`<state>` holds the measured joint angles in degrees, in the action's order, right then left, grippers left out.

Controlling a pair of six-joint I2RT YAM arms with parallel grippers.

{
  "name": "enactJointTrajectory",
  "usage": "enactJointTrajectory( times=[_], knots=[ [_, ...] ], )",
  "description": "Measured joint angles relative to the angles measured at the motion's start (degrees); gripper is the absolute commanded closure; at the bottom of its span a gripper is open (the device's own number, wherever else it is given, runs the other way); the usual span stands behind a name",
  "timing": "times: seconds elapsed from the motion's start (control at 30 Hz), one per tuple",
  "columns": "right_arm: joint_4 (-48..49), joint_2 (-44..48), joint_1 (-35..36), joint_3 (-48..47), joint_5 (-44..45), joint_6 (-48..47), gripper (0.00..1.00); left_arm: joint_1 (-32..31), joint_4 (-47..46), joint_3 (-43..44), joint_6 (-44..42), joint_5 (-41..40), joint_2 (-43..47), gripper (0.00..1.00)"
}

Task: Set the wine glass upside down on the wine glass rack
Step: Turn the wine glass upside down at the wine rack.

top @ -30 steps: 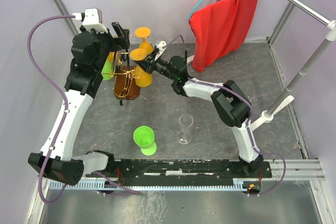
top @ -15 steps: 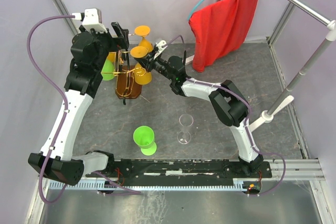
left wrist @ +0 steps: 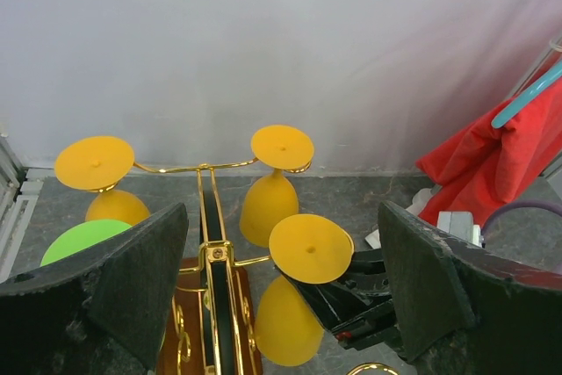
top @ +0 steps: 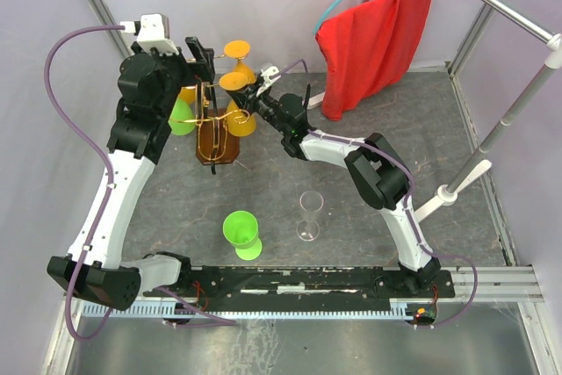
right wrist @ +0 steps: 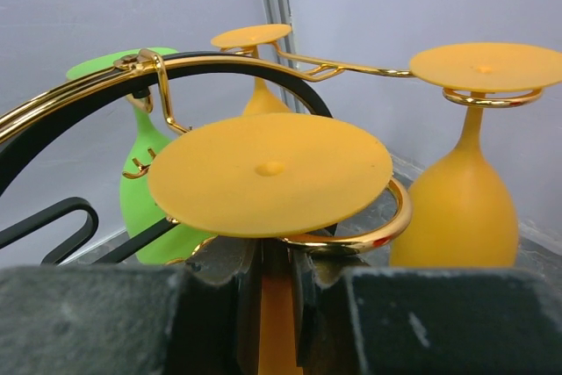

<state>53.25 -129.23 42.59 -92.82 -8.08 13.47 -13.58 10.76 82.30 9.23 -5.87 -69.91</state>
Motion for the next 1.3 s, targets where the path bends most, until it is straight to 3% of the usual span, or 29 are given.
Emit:
enactJointTrajectory(
  times=[0.77, 1.07, 1.3],
  knots=[
    [-0.2, -0.4, -0.3, -0.1, 8.7, -1.7, 0.79, 0.1, -0.1, 0.0, -0.2, 0.0, -0.7, 0.06],
    [3.2, 2.7, -0.5, 6.6, 10.5, -3.1, 0.79, 0.1, -0.1, 0.0, -0.2, 0.0, -0.7, 0.05],
    [5.0, 5.0, -0.5, 10.2, 9.1, -3.5, 0.88, 0.1, -0.2, -0.3, -0.2, 0.0, -0.7, 0.06]
  ],
)
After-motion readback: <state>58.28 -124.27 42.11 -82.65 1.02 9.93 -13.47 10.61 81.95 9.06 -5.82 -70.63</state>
